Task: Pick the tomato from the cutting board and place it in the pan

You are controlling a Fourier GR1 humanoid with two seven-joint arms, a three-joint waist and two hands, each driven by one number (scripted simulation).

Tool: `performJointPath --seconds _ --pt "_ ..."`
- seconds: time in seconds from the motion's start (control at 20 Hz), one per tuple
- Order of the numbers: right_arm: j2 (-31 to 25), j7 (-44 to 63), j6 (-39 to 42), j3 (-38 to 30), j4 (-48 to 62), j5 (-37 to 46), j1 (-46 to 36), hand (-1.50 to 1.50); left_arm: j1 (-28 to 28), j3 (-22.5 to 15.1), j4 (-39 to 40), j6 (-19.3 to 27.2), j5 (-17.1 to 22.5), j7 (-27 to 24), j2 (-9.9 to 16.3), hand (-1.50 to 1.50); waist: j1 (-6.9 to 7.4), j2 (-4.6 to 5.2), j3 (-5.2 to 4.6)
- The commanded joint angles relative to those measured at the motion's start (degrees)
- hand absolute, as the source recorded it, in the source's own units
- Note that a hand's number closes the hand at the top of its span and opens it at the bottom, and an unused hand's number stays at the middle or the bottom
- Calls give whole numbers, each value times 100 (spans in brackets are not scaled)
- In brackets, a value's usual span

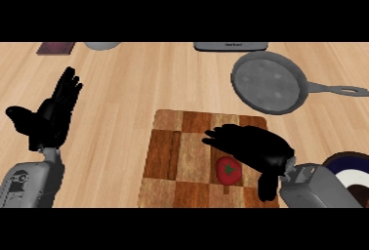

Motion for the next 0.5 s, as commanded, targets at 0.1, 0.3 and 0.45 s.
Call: performJointPath --seconds 0.1,0.3,0.45 --pt "176 -180 4 -55 523 516 -184 -150 89 -285 -297 220 -290 252 -311 0 5 -2 0" --pt "559 -238 -53 64 1022 802 -357 -150 411 -182 -335 -6 -212 -67 -260 0 25 -1 -1" --pt "707 -310 -172 189 1129 1083 -212 -150 90 -11 -102 -1 -210 -51 -199 0 9 1 -1"
